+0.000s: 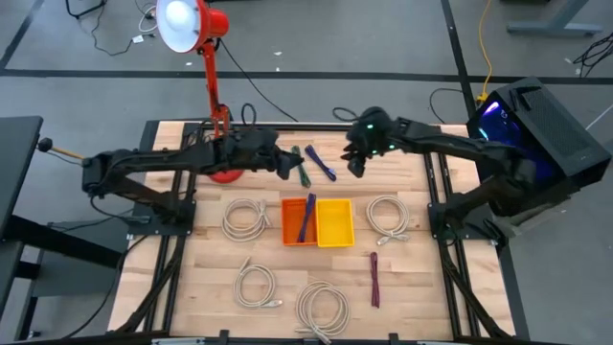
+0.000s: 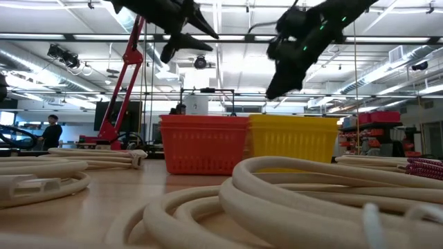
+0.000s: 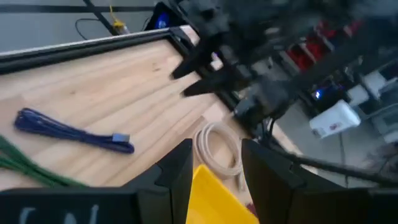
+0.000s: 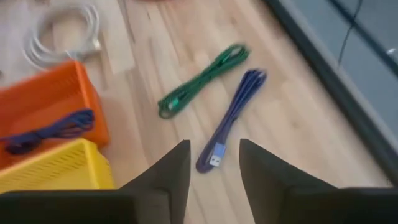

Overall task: Pick & Place USB Port
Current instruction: Put the purple USB cable into the orange bin

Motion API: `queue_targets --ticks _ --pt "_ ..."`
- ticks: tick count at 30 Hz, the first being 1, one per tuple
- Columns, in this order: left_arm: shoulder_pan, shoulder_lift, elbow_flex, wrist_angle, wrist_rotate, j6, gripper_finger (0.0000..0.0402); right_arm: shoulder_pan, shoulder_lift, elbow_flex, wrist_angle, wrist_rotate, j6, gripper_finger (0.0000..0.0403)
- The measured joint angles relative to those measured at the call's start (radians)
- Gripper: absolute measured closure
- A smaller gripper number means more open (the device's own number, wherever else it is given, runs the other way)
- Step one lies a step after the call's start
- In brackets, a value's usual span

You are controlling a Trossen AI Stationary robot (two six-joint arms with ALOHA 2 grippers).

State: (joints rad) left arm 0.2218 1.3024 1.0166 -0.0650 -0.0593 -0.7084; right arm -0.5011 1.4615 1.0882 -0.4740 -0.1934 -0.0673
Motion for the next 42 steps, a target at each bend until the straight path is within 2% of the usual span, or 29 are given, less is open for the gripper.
queue_targets --ticks 7,13,26,32,42 --pt "0.000 -0.024 0.000 -0.037 0.007 0.049 0.0257 0.000 0.224 0.000 0.103 -0.096 0.047 0.0232" --pt "-0.001 -0.023 0.000 -0.081 0.064 0.051 0.0258 0.020 0.326 0.003 0.225 -0.104 0.093 0.0225" --pt "-0.001 -0.023 0.000 -0.084 0.161 0.050 0.0258 0.010 0.405 0.003 0.282 -0.008 0.108 0.0224" --pt "-0.001 -0.023 0.000 -0.087 0.170 0.043 0.0257 -0.032 0.407 0.006 0.258 -0.002 0.112 0.0224" --pt "-0.002 -0.023 0.000 -0.090 0.205 0.033 0.0258 -0.018 0.470 0.006 0.285 -0.034 0.131 0.0224"
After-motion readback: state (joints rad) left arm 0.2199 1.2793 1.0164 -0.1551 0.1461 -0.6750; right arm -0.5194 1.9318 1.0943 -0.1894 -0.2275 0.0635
